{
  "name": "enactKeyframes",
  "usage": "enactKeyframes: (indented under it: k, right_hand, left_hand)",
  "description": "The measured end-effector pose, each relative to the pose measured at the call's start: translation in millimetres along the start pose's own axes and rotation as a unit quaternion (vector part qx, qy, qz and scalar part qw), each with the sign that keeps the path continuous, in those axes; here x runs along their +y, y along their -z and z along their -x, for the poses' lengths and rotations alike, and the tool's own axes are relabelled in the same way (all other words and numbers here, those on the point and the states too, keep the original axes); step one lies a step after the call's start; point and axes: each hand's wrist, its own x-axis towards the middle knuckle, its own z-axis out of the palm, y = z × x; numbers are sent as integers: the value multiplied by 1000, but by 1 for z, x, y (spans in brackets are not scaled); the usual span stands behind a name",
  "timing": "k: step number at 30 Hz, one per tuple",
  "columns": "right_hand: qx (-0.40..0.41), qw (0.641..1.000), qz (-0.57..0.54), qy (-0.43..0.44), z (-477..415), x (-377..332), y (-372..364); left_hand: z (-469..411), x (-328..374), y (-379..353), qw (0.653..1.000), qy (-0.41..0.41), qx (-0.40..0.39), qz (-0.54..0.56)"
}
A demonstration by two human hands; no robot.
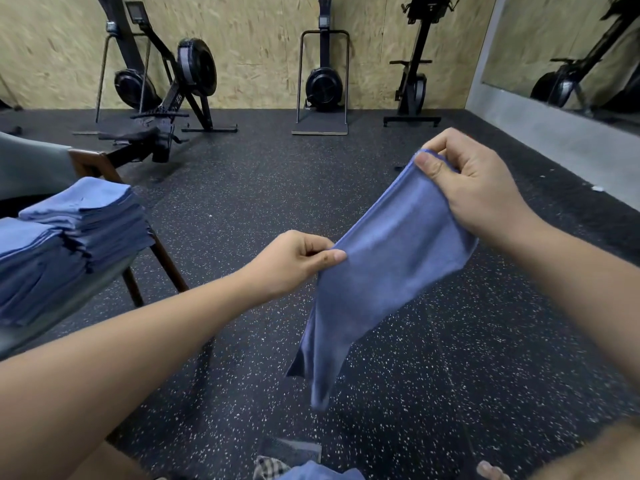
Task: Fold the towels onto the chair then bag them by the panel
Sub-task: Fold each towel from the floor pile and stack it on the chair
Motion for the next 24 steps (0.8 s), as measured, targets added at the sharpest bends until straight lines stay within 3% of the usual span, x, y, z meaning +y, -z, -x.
enactKeyframes:
  k: [7,11,15,19,24]
  right_hand:
    - [76,996,3,-38,-11,26,5]
    - [66,997,1,-41,-9,28,-5]
    - [-69,997,15,-20,8,11,-27]
    - [-238,971,16,-17,25,-6,-48]
    - [-332,942,41,-28,34,-10,-63]
  left_hand:
    - [-9,-24,30,999,4,35,-37]
    - [-11,-24,35,994,-8,73,-83]
    - [-9,-9,28,986,-45,68,-144]
    - [-2,11,19,974,-93,47,-202]
    - [3,24,10,976,-119,21,-182]
